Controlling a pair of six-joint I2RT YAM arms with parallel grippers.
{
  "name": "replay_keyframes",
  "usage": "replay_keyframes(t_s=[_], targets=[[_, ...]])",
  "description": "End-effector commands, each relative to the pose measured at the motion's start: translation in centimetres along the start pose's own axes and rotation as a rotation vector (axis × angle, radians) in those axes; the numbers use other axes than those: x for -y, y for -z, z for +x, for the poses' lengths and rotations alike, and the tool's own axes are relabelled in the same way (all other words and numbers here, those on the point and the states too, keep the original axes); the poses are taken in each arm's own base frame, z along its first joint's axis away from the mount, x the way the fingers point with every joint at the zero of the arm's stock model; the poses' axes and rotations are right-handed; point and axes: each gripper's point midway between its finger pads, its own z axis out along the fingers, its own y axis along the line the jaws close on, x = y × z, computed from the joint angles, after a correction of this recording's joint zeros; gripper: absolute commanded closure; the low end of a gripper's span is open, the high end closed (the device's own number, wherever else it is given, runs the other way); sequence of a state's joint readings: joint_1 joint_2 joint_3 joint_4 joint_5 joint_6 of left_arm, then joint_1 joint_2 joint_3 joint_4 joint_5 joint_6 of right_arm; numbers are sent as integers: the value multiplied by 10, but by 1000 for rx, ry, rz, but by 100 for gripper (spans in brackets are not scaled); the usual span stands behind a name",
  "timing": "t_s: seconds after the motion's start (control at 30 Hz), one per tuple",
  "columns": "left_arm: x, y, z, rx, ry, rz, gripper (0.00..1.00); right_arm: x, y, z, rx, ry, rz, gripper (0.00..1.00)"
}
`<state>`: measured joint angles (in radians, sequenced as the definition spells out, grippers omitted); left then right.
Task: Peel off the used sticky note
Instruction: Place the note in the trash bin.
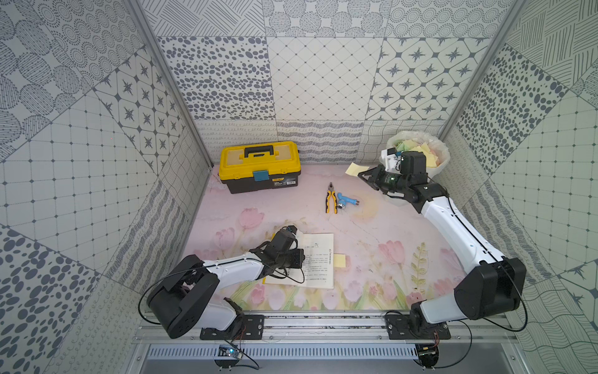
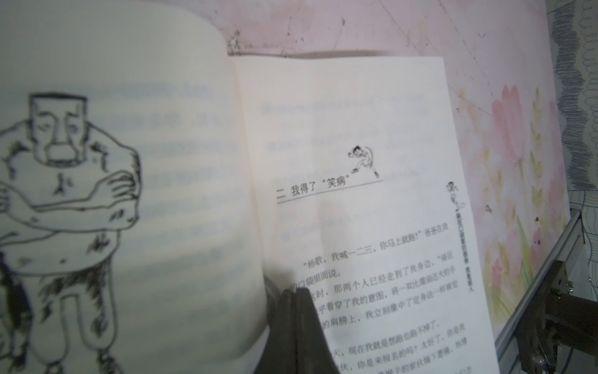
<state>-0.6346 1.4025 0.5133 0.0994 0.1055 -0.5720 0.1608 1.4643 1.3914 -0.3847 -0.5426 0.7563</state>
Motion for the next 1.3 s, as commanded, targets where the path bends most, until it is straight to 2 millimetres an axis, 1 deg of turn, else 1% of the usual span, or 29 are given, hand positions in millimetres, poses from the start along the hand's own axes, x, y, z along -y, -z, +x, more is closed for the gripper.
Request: replay_keyframes(t_s=[0.0,0.07,0.13,0.27,0.37,0.47,0.53,0.6,0.67,0.83,0.9,1.07,1.17,1.27], targets=[[-24,0,26,-103,-11,-107,100,-10,29,-36,85,35,-17,100],[-23,0,25,-103,-13,-105,100,-4,43,-60,143,27,-3,100],[-22,-1,24,-102,-16,-103,100,7,55,-82,194,16,18,100],[-19,-2,21,-101,-18,-95,100,41,71,-119,260,-36,68,100],[-17,-3,18,-100,-22,-94,100,71,85,-143,308,-76,124,100],[-16,-3,16,-98,-25,-94,100,96,93,-160,338,-92,188,100],[-15,-3,15,-96,-25,-94,100,112,89,-163,326,-118,221,100],[-14,-4,14,-96,-29,-91,100,121,84,-166,311,-125,238,100],[-13,-4,13,-100,-31,-93,100,128,82,-168,306,-129,269,96],[-11,-3,11,-96,-37,-92,100,129,94,-175,330,-109,321,78],[-10,-2,10,-94,-38,-89,100,124,99,-177,341,-97,329,67],[-6,0,5,-93,-49,-85,100,111,119,-178,382,-53,370,50],[-2,3,1,-79,-47,-76,100,97,136,-175,417,-20,384,41],[2,5,-2,-71,-42,-59,99,87,144,-165,420,-9,372,37]])
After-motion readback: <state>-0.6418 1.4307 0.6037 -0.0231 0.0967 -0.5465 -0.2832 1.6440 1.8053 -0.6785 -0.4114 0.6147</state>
